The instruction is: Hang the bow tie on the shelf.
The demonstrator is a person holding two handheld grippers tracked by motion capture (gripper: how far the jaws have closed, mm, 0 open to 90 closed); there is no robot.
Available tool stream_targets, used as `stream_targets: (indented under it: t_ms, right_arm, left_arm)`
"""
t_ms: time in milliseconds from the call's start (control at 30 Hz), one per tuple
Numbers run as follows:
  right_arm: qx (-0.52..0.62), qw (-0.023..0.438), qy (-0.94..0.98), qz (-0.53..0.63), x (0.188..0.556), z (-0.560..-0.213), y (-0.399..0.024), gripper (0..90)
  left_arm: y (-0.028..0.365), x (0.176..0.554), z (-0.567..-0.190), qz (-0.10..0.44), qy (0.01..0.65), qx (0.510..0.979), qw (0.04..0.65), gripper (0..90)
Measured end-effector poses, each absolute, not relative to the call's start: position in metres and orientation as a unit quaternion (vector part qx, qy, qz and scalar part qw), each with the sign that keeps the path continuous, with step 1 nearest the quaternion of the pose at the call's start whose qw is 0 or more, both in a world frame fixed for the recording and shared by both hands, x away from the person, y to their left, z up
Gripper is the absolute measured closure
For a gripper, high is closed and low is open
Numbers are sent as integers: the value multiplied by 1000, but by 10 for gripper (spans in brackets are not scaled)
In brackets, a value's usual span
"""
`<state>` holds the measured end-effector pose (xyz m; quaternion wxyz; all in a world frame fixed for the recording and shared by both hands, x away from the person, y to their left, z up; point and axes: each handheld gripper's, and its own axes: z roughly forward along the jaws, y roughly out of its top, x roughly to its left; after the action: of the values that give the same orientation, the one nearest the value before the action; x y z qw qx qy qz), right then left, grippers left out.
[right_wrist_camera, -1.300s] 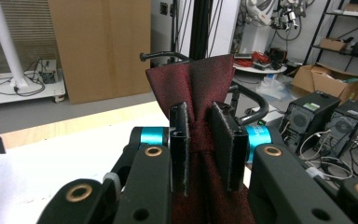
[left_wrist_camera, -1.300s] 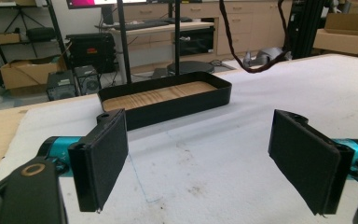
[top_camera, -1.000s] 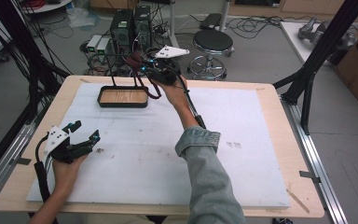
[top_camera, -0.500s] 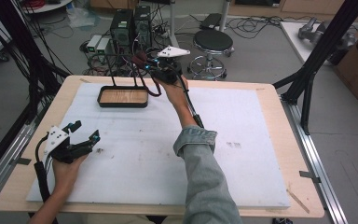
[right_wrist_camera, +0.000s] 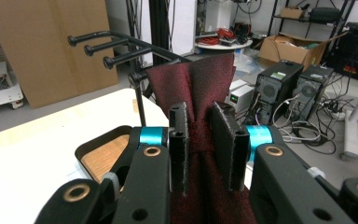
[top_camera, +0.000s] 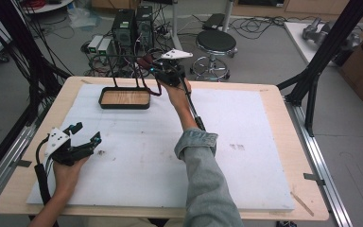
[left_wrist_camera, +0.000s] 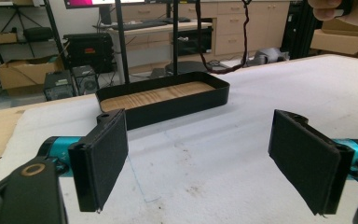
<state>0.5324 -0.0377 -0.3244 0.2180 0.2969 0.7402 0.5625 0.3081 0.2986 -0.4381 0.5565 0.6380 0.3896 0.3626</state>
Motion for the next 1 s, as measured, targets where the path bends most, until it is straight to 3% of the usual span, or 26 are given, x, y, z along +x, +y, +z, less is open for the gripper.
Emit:
stream_targets:
  t_ms: [633, 1000]
  right_arm:
    - [310, 196, 755, 544, 536, -342, -31, 746]
    - [308, 200, 748, 552, 534, -333, -39, 672]
  left_arm:
    - [299, 308, -438, 362, 389, 638, 557, 201]
    - [299, 308, -438, 363, 389, 638, 557, 201]
